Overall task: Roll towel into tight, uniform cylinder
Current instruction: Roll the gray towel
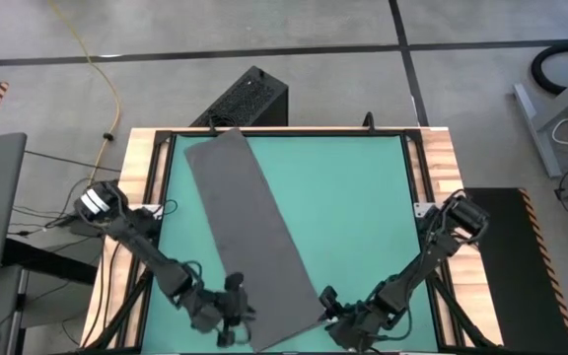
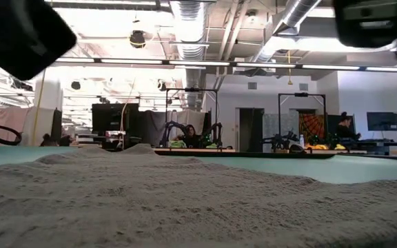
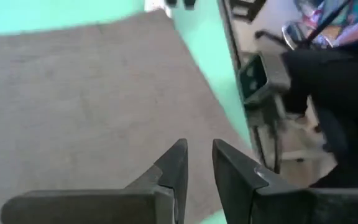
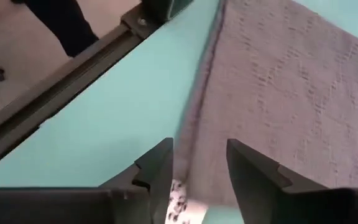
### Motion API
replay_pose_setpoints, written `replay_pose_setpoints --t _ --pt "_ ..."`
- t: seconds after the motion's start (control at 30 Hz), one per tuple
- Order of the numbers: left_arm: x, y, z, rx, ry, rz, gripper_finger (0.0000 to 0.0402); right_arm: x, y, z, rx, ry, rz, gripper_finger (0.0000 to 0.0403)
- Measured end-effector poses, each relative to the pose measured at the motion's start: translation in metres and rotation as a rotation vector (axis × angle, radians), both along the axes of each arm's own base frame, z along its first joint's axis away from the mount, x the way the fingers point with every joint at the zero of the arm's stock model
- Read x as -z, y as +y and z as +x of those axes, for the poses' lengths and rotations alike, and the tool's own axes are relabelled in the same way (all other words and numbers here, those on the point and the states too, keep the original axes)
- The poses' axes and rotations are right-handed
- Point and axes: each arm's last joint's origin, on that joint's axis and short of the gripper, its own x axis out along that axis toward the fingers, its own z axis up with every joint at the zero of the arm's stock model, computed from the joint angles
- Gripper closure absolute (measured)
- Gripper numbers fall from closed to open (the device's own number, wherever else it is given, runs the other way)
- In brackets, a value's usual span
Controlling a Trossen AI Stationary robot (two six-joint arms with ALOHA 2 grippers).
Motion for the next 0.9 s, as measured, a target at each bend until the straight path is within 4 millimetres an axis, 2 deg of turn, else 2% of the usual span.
replay_pose_setpoints --t 0.17,0.37,0.53,0.7,0.9 --pt "0.017 -0.025 0.009 0.024 0.047 0.019 0.0309 0.0 -0.009 0.009 -0.005 -0.013 -0.021 0.0197" --pt "0.032 -0.049 0.031 0.105 0.078 0.02 0.0255 0.002 -0.014 0.013 -0.009 0.001 -0.009 0.0183" --pt "0.026 -0.052 0.036 0.153 0.124 0.055 0.0215 0.003 -0.014 0.012 -0.039 0.033 0.011 0.0182" --pt "0.025 -0.054 0.035 0.161 0.138 0.065 0.0193 0.007 -0.01 0.01 -0.03 0.037 0.031 0.0182" --pt "0.05 -0.063 0.031 0.185 0.161 0.098 0.0189 0.023 -0.016 0.008 0.006 0.081 0.01 0.0182"
